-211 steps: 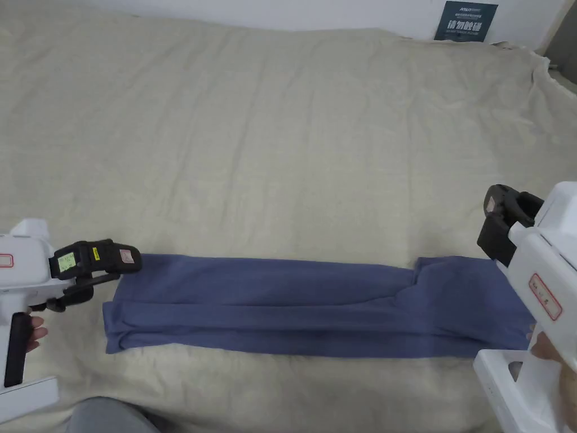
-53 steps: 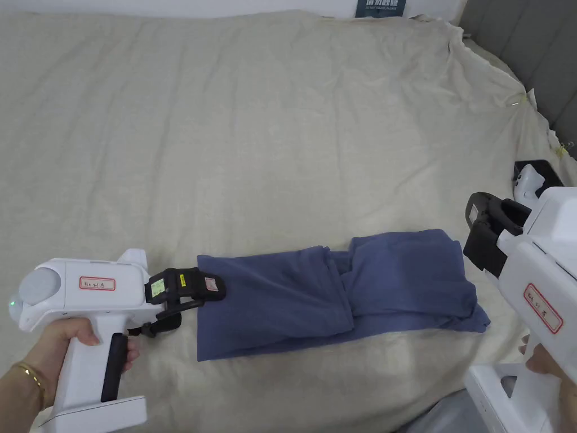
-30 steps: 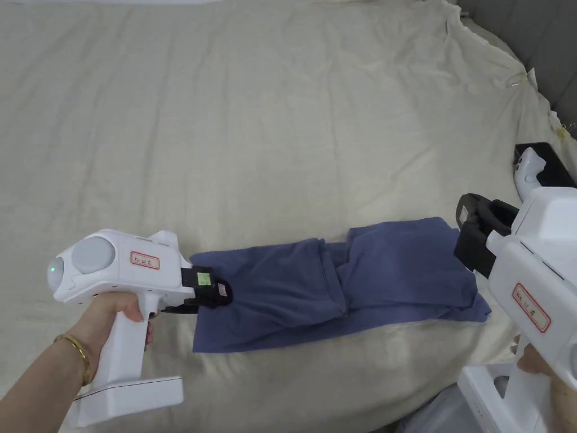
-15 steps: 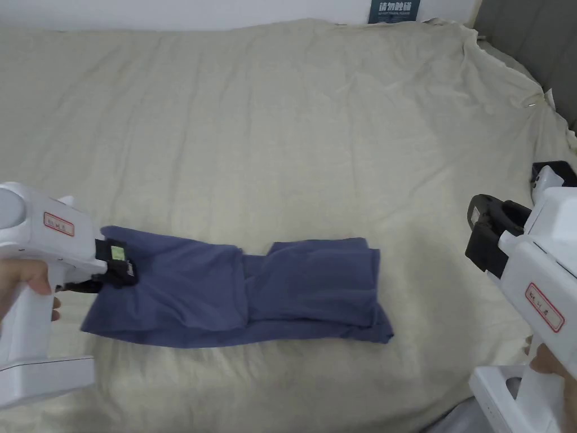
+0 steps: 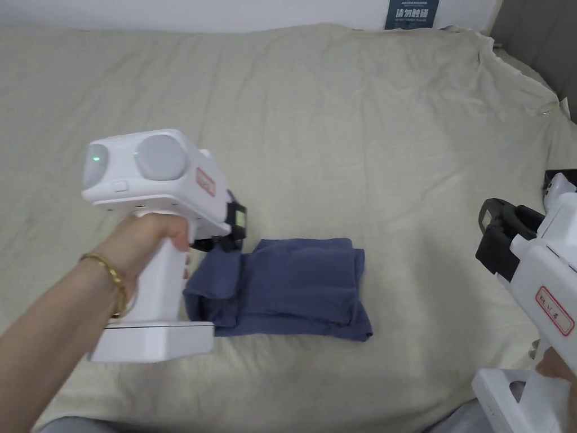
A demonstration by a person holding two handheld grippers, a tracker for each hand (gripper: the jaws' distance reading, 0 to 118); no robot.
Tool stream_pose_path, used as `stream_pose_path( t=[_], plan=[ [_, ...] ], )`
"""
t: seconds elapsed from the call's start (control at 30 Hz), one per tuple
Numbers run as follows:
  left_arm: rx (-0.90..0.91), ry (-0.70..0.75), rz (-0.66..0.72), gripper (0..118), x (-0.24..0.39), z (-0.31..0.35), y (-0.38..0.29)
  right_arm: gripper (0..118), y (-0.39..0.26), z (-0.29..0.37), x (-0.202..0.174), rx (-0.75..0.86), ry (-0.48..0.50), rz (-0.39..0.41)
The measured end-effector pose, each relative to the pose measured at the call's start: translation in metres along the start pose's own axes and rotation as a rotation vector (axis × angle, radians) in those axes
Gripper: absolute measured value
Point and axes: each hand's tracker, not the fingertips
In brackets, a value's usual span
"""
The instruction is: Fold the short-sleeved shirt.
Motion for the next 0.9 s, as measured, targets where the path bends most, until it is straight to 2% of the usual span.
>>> stream_pose_path(
  t=[0.13, 0.43, 0.47, 0.53, 0.57, 0.6, 0.67, 0.73, 0.9],
  plan=[
    [-0.055, -0.059, 0.003, 5, 0.044, -0.039, 0.003, 0, -0.001, 0.006, 0.01, 0.0, -0.027, -0.006],
    [-0.194, 0.076, -0.074, 7, 0.109, -0.143, -0.014, 0, -0.006, 0.015, 0.034, -0.012, -0.093, -0.02],
    [-0.196, 0.09, -0.084, 13, 0.11, -0.155, -0.013, 0, -0.006, 0.015, 0.037, -0.014, -0.1, -0.022],
    [-0.191, 0.111, -0.092, 37, 0.115, -0.166, -0.017, 0, -0.009, 0.014, 0.044, -0.02, -0.11, -0.027],
    [-0.19, 0.117, -0.107, 42, 0.117, -0.17, -0.018, 0, -0.01, 0.014, 0.046, -0.023, -0.114, -0.029],
    [-0.201, 0.058, -0.144, 42, 0.12, -0.169, -0.02, 0, -0.011, 0.013, 0.047, -0.026, -0.119, -0.031],
    [-0.216, -0.035, -0.169, 72, 0.124, -0.162, -0.017, 0, -0.012, 0.012, 0.047, -0.031, -0.12, -0.033],
    [-0.208, -0.111, -0.142, 91, 0.124, -0.146, -0.007, 0, -0.012, 0.011, 0.046, -0.036, -0.116, -0.033],
    [-0.034, -0.268, -0.059, 92, 0.092, -0.09, 0.018, 0, -0.013, 0.007, 0.04, -0.035, -0.091, -0.027]
  ],
)
